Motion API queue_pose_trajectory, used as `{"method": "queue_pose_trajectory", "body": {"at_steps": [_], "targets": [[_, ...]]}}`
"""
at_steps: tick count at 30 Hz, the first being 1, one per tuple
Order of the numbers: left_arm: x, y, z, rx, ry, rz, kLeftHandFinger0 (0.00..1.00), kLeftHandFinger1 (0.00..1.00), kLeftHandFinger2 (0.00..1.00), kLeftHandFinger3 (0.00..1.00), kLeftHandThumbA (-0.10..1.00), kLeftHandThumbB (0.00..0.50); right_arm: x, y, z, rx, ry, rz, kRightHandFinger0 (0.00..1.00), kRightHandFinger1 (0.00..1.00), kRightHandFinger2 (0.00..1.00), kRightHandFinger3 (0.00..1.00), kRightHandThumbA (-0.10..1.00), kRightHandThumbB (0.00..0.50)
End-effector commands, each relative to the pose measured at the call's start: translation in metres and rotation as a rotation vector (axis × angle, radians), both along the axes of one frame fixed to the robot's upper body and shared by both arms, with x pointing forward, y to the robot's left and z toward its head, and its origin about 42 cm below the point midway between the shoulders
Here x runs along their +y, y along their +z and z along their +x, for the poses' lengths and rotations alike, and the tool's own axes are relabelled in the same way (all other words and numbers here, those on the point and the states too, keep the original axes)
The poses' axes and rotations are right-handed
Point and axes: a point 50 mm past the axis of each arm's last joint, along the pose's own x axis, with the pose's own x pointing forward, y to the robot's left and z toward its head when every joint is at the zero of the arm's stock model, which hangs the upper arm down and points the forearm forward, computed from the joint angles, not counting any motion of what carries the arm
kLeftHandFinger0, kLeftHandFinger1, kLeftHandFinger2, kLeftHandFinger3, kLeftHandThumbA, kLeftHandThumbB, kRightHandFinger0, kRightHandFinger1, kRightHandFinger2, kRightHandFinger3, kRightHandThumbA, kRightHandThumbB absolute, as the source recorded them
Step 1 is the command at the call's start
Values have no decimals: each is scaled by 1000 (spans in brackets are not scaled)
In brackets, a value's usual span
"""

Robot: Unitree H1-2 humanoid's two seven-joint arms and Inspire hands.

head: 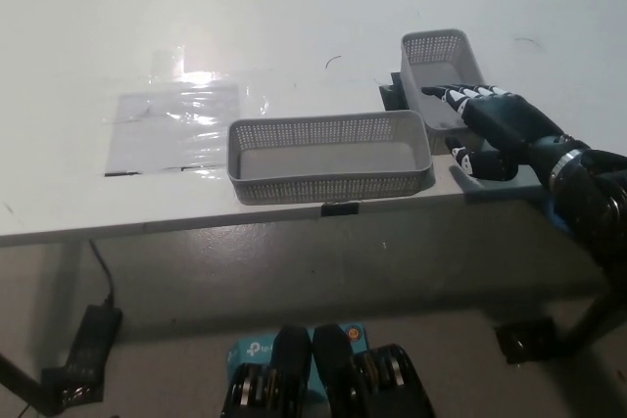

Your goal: The robot uses its right hand to pick up the grey box kept on the middle on the desk and place it on top of another box next to it in a right angle

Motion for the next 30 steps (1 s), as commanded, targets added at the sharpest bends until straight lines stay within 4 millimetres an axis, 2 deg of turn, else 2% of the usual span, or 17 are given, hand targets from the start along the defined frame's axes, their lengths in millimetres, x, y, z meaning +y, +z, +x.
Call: {"method": "queue_pose_trajectory", "body": {"at_steps": [1,4,6,8,13,16,17,18,20,21,23,24,25,27,28,29,30], "targets": [[7,8,-3,-17,-10,6,0,18,8,4,989,297,-6,32,12,-89,6,-47,1000,1000,1000,1000,297,421],[7,11,0,-24,-37,40,30,49,37,30,1000,305,-7,30,12,-79,-3,-38,1000,1000,1000,1000,294,427],[6,12,0,-19,-23,27,26,53,43,40,990,262,-5,23,12,-63,-1,-38,1000,1000,1000,1000,300,421],[8,14,2,-31,-29,43,42,55,43,32,984,262,-1,19,11,-55,1,-40,1000,1000,1000,1000,296,412],[13,19,2,-30,-39,48,3,15,5,9,1000,276,18,2,9,-40,40,-53,1000,1000,1000,1000,264,396],[12,21,2,-33,-37,48,35,28,30,34,1000,270,27,1,8,-29,52,-55,1000,1000,1000,1000,264,394],[12,21,2,-31,-31,42,41,28,25,11,995,272,31,0,7,-29,63,-56,1000,1000,1000,1000,277,399],[12,21,2,-31,-30,22,16,23,31,4,998,277,38,-1,8,-25,66,-56,1000,1000,1000,1000,293,412],[12,21,2,-30,-30,21,7,23,32,3,998,278,38,-1,8,-26,65,-56,1000,1000,1000,1000,295,413],[12,21,1,-35,-22,25,0,18,22,9,1000,301,41,-1,13,-23,67,-73,1000,1000,1000,1000,304,414],[13,21,1,-34,-25,25,0,34,48,47,998,291,40,-1,17,-15,67,-105,1000,1000,1000,1000,306,410],[15,22,-3,-35,-18,24,0,27,29,36,1000,305,42,-1,19,-5,62,-116,1000,1000,1000,1000,300,406],[15,23,-5,-41,-15,27,2,33,40,48,989,280,42,-1,23,2,50,-134,1000,1000,1000,1000,274,400],[14,24,-5,-44,-9,31,11,47,61,64,978,275,35,-1,32,8,22,-194,1000,1000,1000,1000,293,392],[15,24,-8,-37,-3,27,12,54,64,87,988,290,30,-1,38,8,5,-222,1000,1000,1000,1000,301,400],[15,25,-8,-41,-8,41,23,65,71,91,1000,329,25,0,40,8,-12,-226,1000,1000,1000,1000,298,400],[15,25,-8,-43,-19,50,38,77,85,109,1000,324,19,2,44,0,-20,-232,1000,1000,1000,1000,307,395]]}}
